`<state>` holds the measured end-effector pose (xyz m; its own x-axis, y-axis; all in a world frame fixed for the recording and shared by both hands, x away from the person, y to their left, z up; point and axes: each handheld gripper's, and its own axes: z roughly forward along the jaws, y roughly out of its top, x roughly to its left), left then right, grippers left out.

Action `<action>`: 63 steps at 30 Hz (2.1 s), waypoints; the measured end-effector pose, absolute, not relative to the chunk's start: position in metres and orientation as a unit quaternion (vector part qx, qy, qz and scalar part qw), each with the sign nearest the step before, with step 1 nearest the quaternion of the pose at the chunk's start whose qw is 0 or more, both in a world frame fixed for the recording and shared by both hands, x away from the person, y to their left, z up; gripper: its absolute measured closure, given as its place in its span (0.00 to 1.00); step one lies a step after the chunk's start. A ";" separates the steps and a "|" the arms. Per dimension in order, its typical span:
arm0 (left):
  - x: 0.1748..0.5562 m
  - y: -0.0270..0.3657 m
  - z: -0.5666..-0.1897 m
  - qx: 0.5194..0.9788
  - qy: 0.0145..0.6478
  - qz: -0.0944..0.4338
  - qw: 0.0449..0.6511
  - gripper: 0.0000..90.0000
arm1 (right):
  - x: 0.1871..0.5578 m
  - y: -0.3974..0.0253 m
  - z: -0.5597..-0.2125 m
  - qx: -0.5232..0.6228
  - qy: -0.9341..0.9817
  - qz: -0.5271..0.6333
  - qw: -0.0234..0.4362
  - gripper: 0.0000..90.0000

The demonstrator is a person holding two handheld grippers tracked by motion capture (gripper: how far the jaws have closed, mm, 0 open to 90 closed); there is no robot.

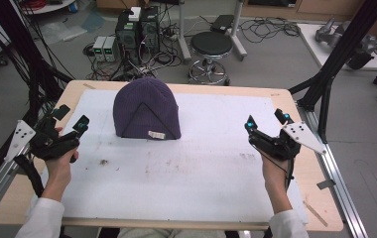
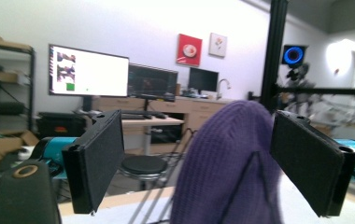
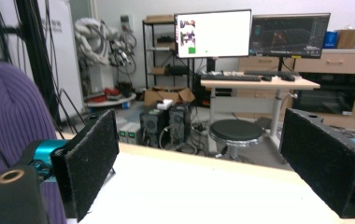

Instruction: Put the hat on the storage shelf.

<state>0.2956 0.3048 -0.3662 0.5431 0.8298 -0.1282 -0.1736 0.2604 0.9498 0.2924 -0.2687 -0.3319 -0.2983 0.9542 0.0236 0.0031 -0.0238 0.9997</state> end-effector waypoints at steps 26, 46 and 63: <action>0.275 0.309 -0.410 0.538 0.368 0.340 0.678 0.20 | 0.271 -0.290 -0.394 0.501 0.558 0.531 0.395 0.13; 0.268 0.310 -0.429 0.568 0.397 0.340 0.636 0.20 | 0.260 -0.274 -0.420 0.508 0.584 0.486 0.407 0.12; 0.269 0.310 -0.430 0.567 0.401 0.331 0.639 0.20 | 0.262 -0.274 -0.421 0.506 0.593 0.479 0.403 0.12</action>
<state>0.2693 0.3102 -0.4302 0.4594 0.8775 -0.1373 0.0307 0.1388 0.9898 0.2623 -0.2736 -0.4212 -0.1620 0.9868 0.0065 0.2137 0.0287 0.9765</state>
